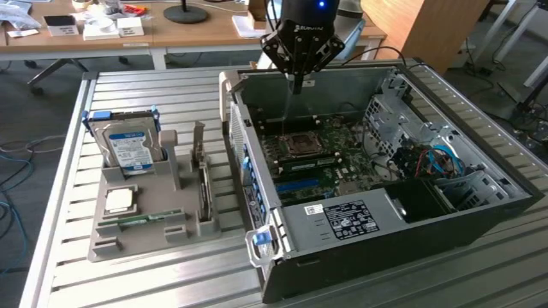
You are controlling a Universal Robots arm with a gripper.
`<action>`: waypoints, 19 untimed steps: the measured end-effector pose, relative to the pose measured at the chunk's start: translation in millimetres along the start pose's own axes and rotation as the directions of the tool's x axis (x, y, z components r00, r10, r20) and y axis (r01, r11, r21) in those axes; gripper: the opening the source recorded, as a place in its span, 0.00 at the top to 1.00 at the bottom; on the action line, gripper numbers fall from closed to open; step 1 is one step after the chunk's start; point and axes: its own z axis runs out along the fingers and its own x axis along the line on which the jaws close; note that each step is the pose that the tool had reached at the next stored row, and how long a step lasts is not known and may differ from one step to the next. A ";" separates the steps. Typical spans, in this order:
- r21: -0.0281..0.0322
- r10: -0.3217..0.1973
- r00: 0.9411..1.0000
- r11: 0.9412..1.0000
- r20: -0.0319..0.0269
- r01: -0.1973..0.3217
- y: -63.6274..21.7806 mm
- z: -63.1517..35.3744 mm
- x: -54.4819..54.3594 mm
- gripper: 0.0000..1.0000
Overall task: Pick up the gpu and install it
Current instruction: 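Reach for the gpu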
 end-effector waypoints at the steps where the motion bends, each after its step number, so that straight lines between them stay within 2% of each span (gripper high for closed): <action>1: 0.000 0.000 1.000 1.000 0.000 0.000 -0.1 0.0 0.9 0.89; 19: 0.000 0.000 1.000 1.000 0.000 0.000 -1.5 0.1 20.3 0.89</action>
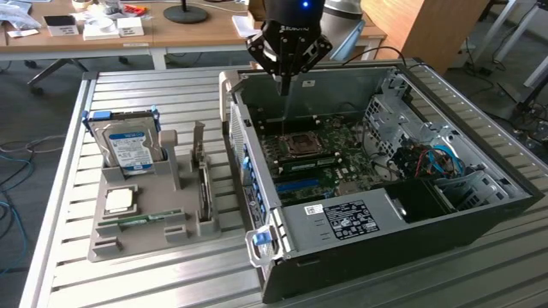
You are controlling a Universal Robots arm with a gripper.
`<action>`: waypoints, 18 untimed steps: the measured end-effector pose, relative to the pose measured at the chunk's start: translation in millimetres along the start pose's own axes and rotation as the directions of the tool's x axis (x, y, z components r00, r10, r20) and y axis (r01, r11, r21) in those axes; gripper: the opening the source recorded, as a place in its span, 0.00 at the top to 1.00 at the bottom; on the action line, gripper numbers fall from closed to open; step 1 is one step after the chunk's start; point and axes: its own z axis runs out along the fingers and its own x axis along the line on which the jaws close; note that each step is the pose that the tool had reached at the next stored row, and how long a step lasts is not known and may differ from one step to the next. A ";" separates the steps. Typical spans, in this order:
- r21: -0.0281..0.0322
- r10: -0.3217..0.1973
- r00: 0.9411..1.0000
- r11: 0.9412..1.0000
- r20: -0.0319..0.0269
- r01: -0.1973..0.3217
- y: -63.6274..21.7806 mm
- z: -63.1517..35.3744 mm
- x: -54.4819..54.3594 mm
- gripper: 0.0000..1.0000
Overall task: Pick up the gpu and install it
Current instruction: 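Reach for the gpu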
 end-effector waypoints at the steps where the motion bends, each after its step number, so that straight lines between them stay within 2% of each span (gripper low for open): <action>1: 0.000 0.000 1.000 1.000 0.000 0.000 -0.1 0.0 1.3 0.89; 18: 0.000 0.000 1.000 1.000 0.000 0.000 -1.6 -0.4 21.1 0.89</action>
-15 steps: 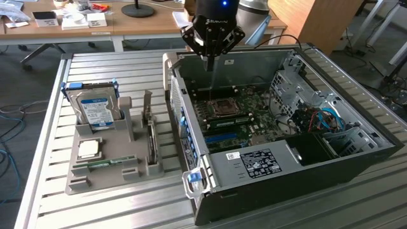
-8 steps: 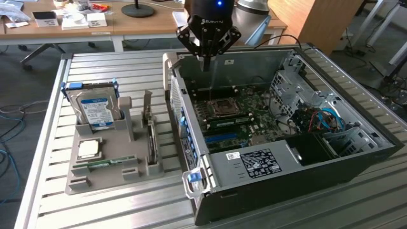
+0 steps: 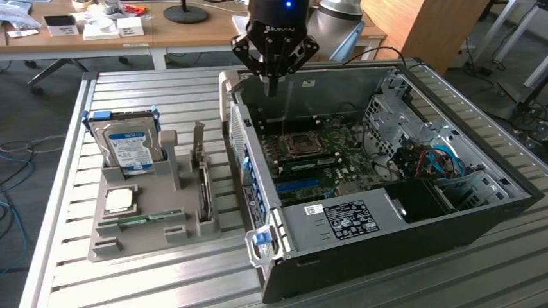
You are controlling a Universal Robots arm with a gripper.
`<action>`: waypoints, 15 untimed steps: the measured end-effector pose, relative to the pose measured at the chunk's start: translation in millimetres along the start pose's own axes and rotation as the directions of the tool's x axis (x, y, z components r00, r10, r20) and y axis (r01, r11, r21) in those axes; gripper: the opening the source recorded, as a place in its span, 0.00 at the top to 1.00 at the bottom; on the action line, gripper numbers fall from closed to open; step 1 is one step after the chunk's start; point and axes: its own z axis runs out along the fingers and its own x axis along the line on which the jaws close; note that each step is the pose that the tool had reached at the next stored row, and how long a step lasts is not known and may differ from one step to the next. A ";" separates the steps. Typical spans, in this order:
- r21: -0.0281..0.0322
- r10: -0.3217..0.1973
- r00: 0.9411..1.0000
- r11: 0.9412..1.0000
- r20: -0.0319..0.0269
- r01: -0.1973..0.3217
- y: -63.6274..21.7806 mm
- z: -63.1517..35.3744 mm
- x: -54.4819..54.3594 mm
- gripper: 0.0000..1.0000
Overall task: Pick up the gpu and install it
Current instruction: 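Reach for the gpu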
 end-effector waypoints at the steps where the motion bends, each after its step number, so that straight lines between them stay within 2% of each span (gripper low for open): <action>1: 0.000 0.000 1.000 1.000 0.000 0.000 -0.1 0.0 0.9 0.89; 15: 0.000 0.000 1.000 1.000 0.000 0.000 -1.1 -0.3 14.8 0.89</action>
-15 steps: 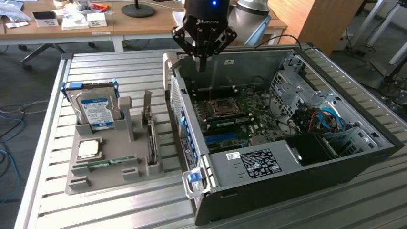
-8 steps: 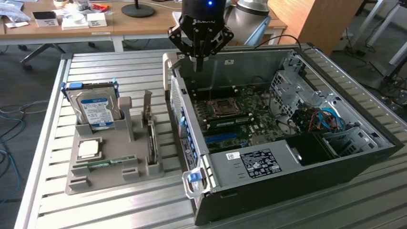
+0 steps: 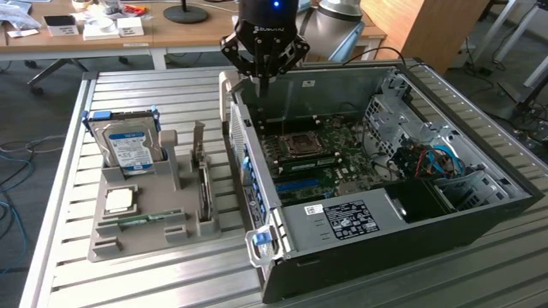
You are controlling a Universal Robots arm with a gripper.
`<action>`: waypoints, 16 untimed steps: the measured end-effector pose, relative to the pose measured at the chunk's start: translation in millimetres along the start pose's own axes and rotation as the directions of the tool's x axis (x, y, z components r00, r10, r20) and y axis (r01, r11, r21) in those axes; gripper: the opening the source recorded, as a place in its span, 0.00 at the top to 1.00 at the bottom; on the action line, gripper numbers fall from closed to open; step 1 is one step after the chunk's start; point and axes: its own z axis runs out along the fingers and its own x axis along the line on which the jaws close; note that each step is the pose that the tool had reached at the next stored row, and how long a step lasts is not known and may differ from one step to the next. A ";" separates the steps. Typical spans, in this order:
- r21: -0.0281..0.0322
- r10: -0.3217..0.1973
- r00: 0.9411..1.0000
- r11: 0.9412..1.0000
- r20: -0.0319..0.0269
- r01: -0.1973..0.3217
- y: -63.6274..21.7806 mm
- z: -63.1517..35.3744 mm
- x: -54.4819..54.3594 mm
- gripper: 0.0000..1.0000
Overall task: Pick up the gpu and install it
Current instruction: 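Reach for the gpu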
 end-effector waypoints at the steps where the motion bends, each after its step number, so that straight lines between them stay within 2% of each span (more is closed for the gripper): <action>1: 0.000 0.000 1.000 1.000 0.000 0.000 -0.1 0.0 1.1 0.89; 16: 0.000 0.000 1.000 1.000 0.000 0.000 -1.4 -0.4 19.2 0.89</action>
